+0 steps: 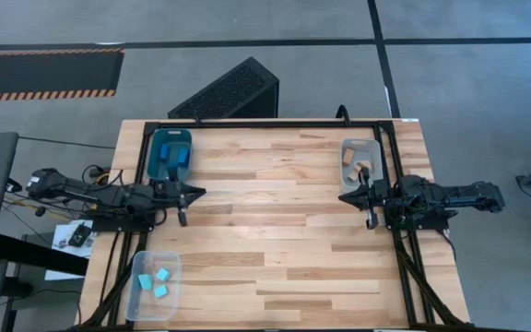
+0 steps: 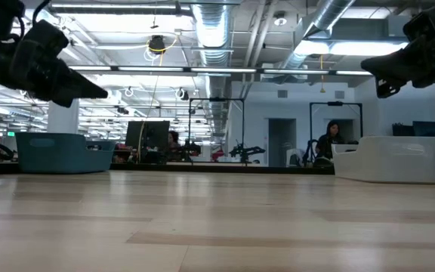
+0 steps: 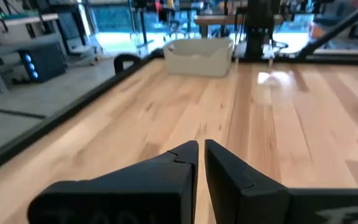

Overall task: Sort & place blocks by color
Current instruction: Return to Home Position

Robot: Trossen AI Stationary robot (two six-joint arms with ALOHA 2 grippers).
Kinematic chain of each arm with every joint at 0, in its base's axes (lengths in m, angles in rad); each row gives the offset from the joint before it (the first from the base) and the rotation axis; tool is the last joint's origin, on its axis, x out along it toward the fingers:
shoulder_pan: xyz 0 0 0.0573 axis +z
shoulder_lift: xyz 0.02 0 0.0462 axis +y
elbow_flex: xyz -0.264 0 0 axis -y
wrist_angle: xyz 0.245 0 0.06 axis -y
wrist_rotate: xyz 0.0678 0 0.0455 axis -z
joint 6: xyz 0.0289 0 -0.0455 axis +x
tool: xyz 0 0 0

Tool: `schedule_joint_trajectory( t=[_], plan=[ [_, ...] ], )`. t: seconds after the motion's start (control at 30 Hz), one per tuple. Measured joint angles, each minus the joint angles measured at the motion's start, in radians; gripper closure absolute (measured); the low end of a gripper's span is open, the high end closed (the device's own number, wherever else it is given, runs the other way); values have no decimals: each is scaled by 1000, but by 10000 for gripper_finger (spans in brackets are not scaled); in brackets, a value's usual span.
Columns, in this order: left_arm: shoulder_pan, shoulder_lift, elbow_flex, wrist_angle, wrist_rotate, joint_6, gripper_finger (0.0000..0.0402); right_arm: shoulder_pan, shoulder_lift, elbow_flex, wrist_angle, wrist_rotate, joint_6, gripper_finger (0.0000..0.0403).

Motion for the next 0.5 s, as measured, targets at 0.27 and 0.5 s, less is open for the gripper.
schedule_joint_trajectory(
  t=[0.27, 0.5],
  plan=[
    [-17, -25, 18, 69, 2, 50, 382, 0, 0, 0, -1, 2, 1, 378],
    [-81, -231, 1, 49, 2, 178, 382, 0, 0, -1, -2, 2, 2, 376]
  ],
)
